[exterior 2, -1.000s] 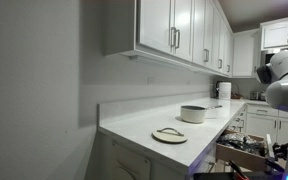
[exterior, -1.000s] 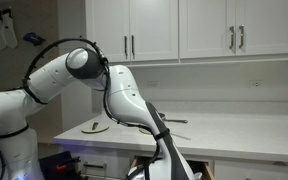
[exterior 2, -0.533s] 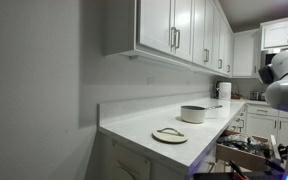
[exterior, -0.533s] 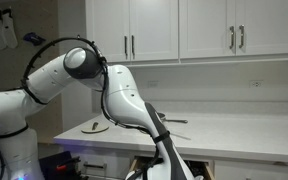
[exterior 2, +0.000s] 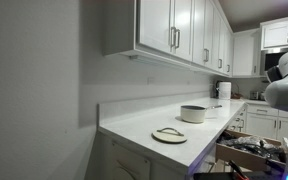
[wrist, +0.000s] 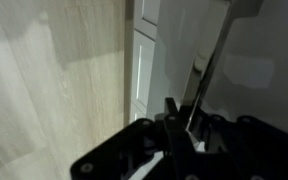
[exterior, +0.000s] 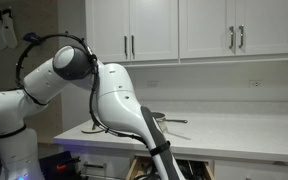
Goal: Close the top cupboard drawer, open the second bottom drawer from the left, and close the pot
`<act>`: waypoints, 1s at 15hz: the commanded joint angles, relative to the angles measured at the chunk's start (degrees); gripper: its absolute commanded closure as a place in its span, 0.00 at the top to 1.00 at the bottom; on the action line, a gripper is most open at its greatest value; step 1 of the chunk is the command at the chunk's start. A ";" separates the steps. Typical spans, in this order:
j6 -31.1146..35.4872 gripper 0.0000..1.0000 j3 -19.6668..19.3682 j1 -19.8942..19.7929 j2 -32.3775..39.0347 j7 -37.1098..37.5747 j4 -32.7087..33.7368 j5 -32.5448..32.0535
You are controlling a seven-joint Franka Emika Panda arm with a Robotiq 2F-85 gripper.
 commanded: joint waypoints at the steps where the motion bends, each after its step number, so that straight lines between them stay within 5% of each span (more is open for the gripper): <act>1: 9.02 0.43 -0.15 -1.37 2.95 0.82 4.97 1.90; 8: 22.13 0.96 0.65 -0.16 3.30 1.03 5.92 2.13; 15: 17.29 1.00 0.34 -1.11 -2.15 4.73 4.13 -4.02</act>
